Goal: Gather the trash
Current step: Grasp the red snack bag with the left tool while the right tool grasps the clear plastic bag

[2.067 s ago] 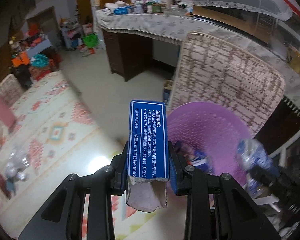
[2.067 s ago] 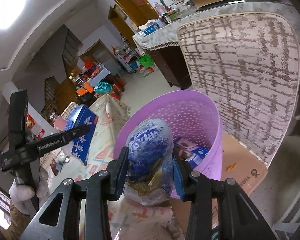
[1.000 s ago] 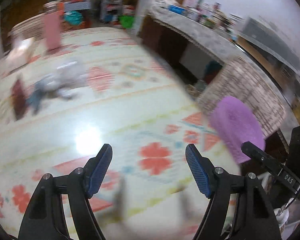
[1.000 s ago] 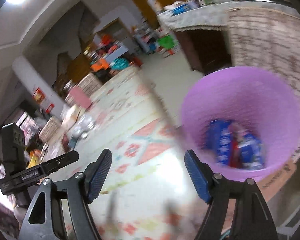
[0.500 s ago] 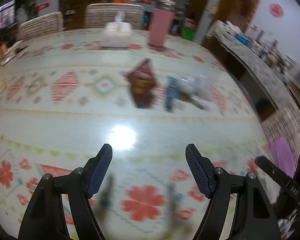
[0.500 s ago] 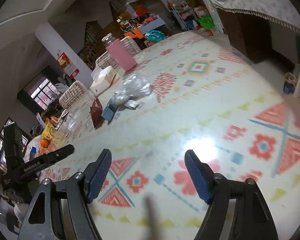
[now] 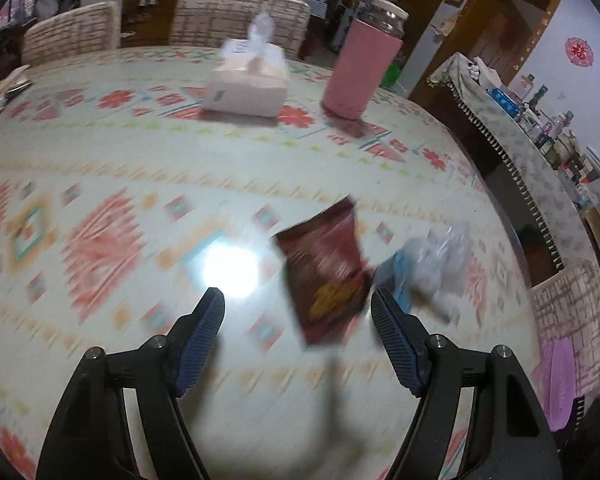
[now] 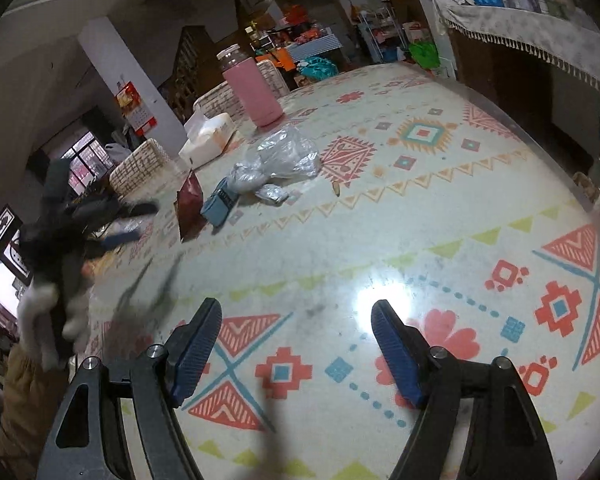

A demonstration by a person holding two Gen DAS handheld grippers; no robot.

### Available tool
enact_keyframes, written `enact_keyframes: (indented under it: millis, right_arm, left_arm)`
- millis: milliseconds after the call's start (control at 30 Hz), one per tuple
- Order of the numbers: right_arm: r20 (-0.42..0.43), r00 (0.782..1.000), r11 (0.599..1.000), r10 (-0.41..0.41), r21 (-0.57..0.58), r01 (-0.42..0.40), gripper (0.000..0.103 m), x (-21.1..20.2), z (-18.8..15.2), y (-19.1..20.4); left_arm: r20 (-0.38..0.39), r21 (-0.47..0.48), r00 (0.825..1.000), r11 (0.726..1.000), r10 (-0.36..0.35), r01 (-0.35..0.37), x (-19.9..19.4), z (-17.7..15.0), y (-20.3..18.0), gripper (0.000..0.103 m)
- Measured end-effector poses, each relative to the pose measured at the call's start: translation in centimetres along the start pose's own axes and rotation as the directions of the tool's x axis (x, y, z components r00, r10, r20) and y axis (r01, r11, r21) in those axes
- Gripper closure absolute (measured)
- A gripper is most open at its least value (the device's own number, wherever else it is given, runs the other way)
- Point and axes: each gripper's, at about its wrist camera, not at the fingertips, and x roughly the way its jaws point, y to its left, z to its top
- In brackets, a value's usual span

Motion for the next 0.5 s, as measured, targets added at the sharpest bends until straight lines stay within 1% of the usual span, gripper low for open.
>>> enact_keyframes:
  millis: [67,100,133,167,200,233,267,300,333,400,500]
  right_arm:
    - [0.0,1.0,1.0,0.006,0.002,-0.006,0.022,0.0,-0.1,-0.1]
    - [-0.002,1.0,1.0,0.007,0.004,-0.007,0.022,0.1,0.0,-0.1]
    - [-0.003,1.0,1.0,0.006,0.005,-0.006,0.022,0.1,0.0,-0.1]
    - [-0.004,1.0,1.0,0.007,0.006,-0.007,0.022,0.2,0.0,-0.1]
    - [-0.006,1.0,1.0,0.009,0.004,-0.009,0.022,0.2,0.0,-0.1]
    - [-0.007,1.0,1.0,0.012,0.002,-0.012,0.022,0.2,0.0,-0.1]
    - [-0.005,1.0,1.0,0.013,0.001,-0.013,0.022,0.2,0.0,-0.1]
    - [-0.004,1.0,1.0,0.014,0.0,-0.014,0.021,0.1,0.0,0.0]
    - [-0.004,1.0,1.0,0.015,-0.001,-0.015,0.021,0.2,0.0,-0.1]
    - [-0.006,1.0,1.0,0.015,0.0,-0.015,0.021,0.2,0.0,-0.1]
    - [-0.008,1.0,1.0,0.012,-0.001,-0.013,0.021,0.3,0.0,-0.1]
  left_arm:
    - [-0.031,-0.003,0.999,1.0,-0.012,0.012,1.9,1.1,-0.9,0.028]
    - [-0.048,-0.002,0.999,1.0,0.001,-0.001,2.8,1.5,-1.2,0.028]
    - [-0.069,-0.001,0.997,0.999,0.032,-0.032,3.9,1.6,-1.5,0.028]
    - [-0.084,-0.003,0.996,0.999,0.042,-0.042,4.6,1.7,-1.6,0.028]
    - [-0.08,-0.001,0.996,0.999,0.049,-0.049,4.9,1.6,-1.8,0.029]
    - [-0.071,0.004,0.996,0.999,0.052,-0.052,4.7,1.5,-1.9,0.048]
    - [-0.086,0.003,0.996,0.999,0.033,-0.033,4.6,1.3,-2.0,0.06]
    - [-0.108,-0.005,0.994,1.0,0.004,-0.005,4.4,1.0,-2.1,0.063]
    - [-0.104,-0.009,0.995,1.0,0.004,-0.004,3.9,0.6,-2.1,0.066]
    - [-0.082,0.001,0.997,1.0,0.012,-0.012,2.6,-0.2,-2.2,0.066]
    - [-0.056,-0.023,0.998,0.999,-0.031,0.029,-0.4,-2.3,-2.0,0.066]
